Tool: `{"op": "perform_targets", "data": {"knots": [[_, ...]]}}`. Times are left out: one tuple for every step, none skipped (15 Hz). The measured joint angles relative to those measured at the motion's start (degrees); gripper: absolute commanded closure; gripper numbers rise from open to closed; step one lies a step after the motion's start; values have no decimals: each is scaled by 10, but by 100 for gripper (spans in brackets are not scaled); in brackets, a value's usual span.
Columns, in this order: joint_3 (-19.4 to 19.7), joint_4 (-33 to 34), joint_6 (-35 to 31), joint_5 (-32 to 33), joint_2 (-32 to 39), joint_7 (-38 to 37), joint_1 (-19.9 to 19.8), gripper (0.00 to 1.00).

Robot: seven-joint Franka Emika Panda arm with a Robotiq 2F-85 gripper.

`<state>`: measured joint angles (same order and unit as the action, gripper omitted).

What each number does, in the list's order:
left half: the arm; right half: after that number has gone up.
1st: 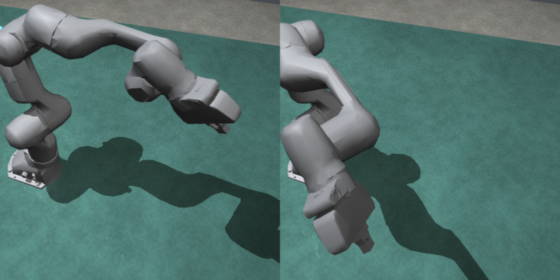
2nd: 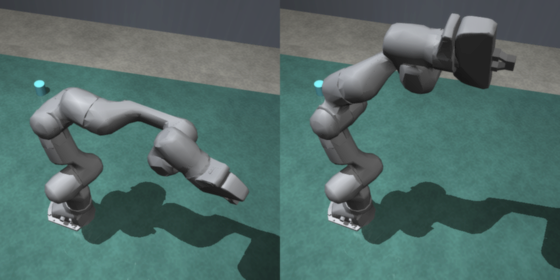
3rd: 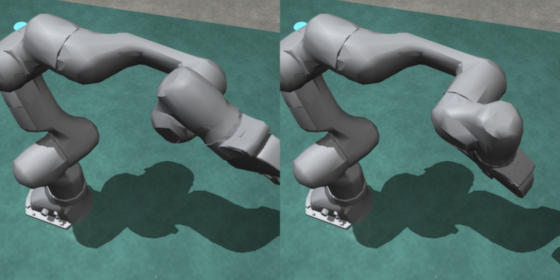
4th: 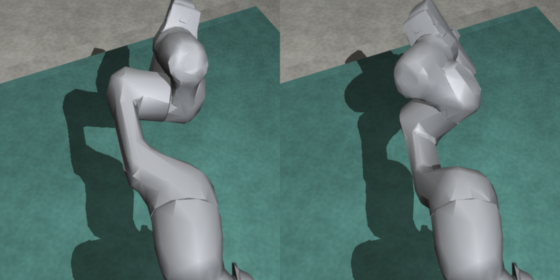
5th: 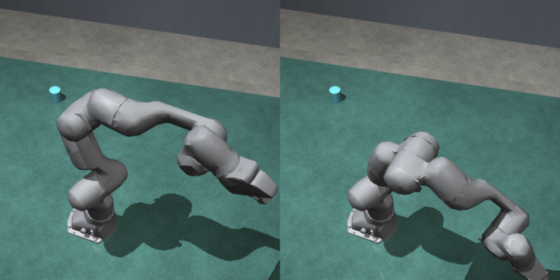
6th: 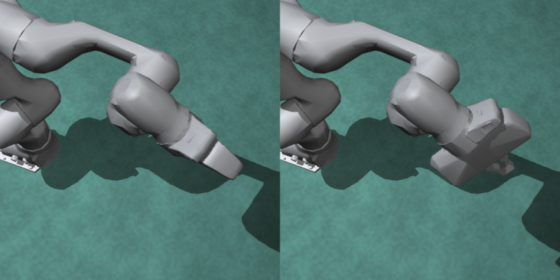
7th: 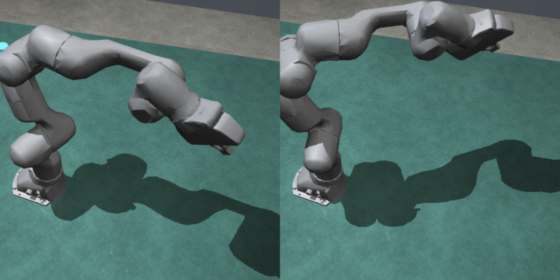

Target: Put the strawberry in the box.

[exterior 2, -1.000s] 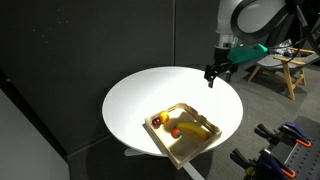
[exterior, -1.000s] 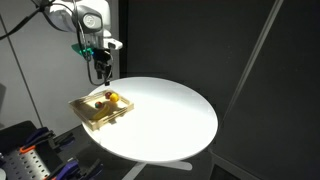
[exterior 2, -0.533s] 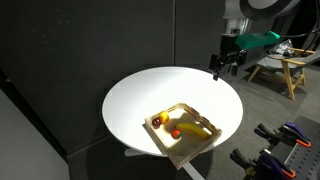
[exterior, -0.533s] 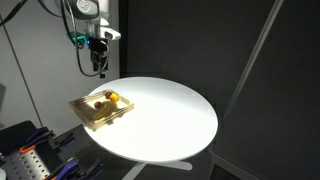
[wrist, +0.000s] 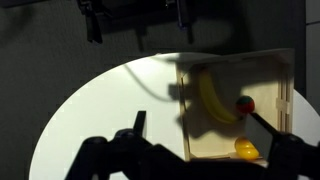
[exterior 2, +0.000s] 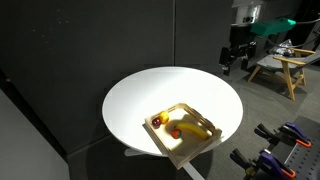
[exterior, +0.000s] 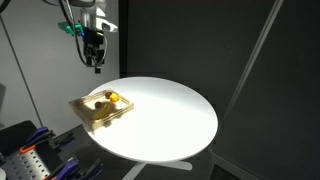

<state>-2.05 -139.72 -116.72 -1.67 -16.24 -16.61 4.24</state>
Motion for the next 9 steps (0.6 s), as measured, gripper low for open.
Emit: {"op": "perform_targets", "data": {"knots": [[0,-1,4,0,-5,11,0,0],[0,-1,6,0,-10,23,0,0],[0,-2,7,0,-14,35,0,0],[0,-3,7,2,-17,45,0,0],[0,-5,7,5,-21,54,0,0],[0,-7,6,9,-24,60,0,0],[-1,-9,5,13,-28,65,0,0],[-1,-12,4,16,-32,70,0,0],[-1,-14,2,17,-36,73,0,0]]}}
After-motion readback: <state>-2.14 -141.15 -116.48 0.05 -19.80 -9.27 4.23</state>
